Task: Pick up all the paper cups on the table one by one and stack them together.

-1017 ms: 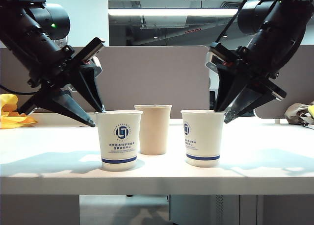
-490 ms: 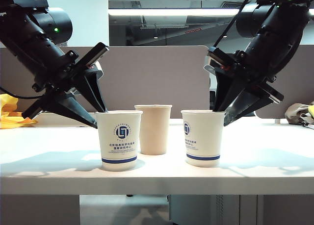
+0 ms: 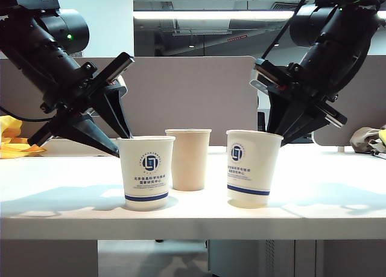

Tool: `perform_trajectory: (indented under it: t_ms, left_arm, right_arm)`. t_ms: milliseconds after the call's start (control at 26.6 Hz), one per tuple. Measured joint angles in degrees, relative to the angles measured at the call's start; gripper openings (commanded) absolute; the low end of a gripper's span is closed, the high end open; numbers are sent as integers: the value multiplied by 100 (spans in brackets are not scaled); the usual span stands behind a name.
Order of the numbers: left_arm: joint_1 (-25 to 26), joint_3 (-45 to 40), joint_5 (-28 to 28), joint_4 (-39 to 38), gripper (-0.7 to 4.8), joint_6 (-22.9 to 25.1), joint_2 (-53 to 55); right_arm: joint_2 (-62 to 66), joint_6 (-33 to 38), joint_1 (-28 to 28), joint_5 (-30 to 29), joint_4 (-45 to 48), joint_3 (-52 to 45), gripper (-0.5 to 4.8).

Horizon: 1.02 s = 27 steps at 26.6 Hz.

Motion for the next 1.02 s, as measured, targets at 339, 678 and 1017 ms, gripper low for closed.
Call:
perform_trajectory:
  t_ms: [339, 678, 1017]
  left_arm:
    - [0, 0, 0, 0, 114, 0, 0]
    - [0, 0, -4, 83, 111, -2, 2]
    - [-2, 0, -39, 179, 111, -101, 2]
  right_arm:
    - [31, 0, 0, -2, -50, 817, -5]
    - [33, 92, 114, -236, -107, 1646, -5]
    - [107, 168, 387, -175, 385, 1862, -5]
